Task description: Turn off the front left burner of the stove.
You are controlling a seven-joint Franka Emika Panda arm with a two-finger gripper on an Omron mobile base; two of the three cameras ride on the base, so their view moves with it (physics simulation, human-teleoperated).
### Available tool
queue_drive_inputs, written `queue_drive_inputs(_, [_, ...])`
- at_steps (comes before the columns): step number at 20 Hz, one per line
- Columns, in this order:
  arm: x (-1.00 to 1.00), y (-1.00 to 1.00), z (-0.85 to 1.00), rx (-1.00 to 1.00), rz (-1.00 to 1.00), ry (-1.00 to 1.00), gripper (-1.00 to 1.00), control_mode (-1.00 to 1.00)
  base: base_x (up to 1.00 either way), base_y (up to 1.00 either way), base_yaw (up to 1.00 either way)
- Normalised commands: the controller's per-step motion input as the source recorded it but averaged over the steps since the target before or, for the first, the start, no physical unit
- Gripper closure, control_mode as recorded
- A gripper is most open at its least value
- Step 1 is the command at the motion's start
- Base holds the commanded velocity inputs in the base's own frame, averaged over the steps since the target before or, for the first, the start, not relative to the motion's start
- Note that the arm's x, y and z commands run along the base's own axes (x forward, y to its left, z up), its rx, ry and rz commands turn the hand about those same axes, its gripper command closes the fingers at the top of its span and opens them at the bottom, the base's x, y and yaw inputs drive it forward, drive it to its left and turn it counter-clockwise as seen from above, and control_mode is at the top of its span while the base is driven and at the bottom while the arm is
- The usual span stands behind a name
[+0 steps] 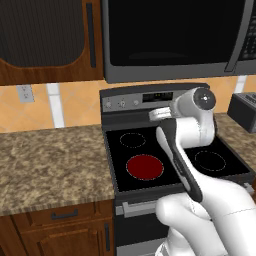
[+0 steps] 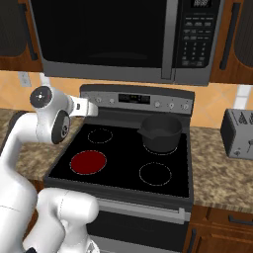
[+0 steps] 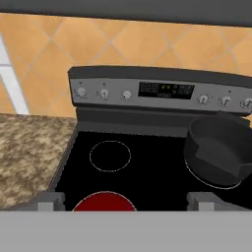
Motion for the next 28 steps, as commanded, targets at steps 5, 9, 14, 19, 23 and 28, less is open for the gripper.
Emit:
queue_drive_inputs(5, [0.02, 0.05, -0.05, -0.01, -0.01, -0.13, -1.00, -1.00, 0.00, 0.00, 0.00])
queue_drive_inputs(9, [-0.06, 0.31, 0.00, -0.02, 0.00, -0.44, -1.00, -1.00, 0.00, 0.00, 0.00])
queue_drive_inputs(14, [0.00, 0.54, -0.09, 0.00, 0.00, -0.26, -1.00, -1.00, 0.00, 0.00, 0.00])
queue_drive_inputs(19, [0.00, 0.37, -0.06, 0.06, 0.00, -0.07, -1.00, -1.00, 0.00, 0.00, 0.00])
queue_drive_inputs(23, [0.03, 0.18, 0.00, -0.02, 0.00, 0.00, -1.00, -1.00, 0.00, 0.00, 0.00])
queue_drive_inputs(28, [0.36, 0.37, 0.00, -0.03, -0.01, -0.01, -1.00, -1.00, 0.00, 0.00, 0.00])
